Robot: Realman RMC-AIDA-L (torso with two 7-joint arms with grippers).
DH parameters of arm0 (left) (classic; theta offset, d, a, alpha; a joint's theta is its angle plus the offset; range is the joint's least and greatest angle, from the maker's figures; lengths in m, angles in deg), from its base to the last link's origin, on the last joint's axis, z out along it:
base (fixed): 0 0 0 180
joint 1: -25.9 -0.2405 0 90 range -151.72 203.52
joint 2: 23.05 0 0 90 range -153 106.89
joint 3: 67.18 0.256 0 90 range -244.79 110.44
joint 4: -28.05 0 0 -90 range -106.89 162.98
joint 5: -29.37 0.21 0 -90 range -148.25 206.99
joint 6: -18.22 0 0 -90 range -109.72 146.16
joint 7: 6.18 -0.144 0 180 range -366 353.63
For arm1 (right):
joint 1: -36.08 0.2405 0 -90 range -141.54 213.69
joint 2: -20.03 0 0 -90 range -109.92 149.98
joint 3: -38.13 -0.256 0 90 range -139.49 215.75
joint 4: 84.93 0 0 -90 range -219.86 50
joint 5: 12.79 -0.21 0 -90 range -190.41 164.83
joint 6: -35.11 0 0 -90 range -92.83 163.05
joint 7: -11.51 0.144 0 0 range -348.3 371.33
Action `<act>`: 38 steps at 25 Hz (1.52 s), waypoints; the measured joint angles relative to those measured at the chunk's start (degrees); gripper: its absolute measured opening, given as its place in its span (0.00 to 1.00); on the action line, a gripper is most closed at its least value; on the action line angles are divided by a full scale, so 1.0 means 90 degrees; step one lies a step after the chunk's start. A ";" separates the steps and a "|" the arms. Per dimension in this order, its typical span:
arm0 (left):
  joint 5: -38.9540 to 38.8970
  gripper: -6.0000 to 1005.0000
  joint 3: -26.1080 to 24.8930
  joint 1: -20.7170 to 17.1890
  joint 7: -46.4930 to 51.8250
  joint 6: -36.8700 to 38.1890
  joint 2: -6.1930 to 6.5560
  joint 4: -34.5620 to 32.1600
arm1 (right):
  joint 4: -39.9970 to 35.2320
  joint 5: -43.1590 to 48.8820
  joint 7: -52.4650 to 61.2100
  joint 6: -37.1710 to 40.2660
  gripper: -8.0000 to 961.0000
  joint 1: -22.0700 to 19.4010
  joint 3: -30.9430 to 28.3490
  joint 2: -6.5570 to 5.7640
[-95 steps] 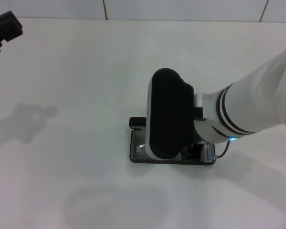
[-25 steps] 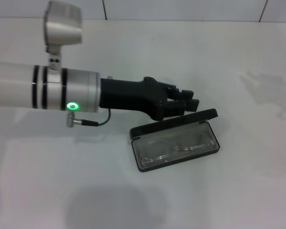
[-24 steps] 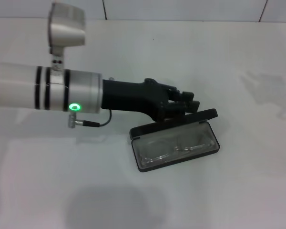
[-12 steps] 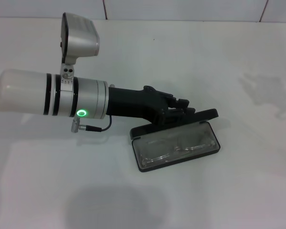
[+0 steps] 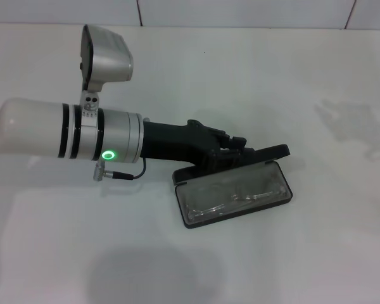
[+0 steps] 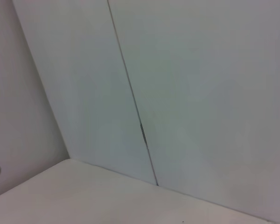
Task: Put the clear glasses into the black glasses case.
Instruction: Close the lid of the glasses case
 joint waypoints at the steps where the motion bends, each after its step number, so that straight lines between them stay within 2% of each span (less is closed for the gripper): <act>1: 0.0002 0.29 0.0000 0.0001 0.0000 -0.0001 0.0000 0.0023 | 0.0000 0.0000 0.0000 0.0000 0.23 0.0000 0.0000 0.0000; 9: 0.0004 0.27 0.0065 0.0044 0.0001 0.0018 0.0003 0.0141 | 0.0171 0.0000 -0.0072 0.0043 0.23 0.0040 0.0004 0.0000; 18: -0.0040 0.27 0.0689 0.0044 -0.0124 0.0008 -0.0016 0.0090 | 0.0350 -0.0085 -0.0155 0.0092 0.24 0.0081 0.0011 -0.0001; 38: -0.0233 0.30 0.0995 -0.0096 -0.0340 0.0162 -0.0033 0.0046 | 0.0463 -0.0185 -0.0154 0.0281 0.25 0.0106 0.0095 -0.0008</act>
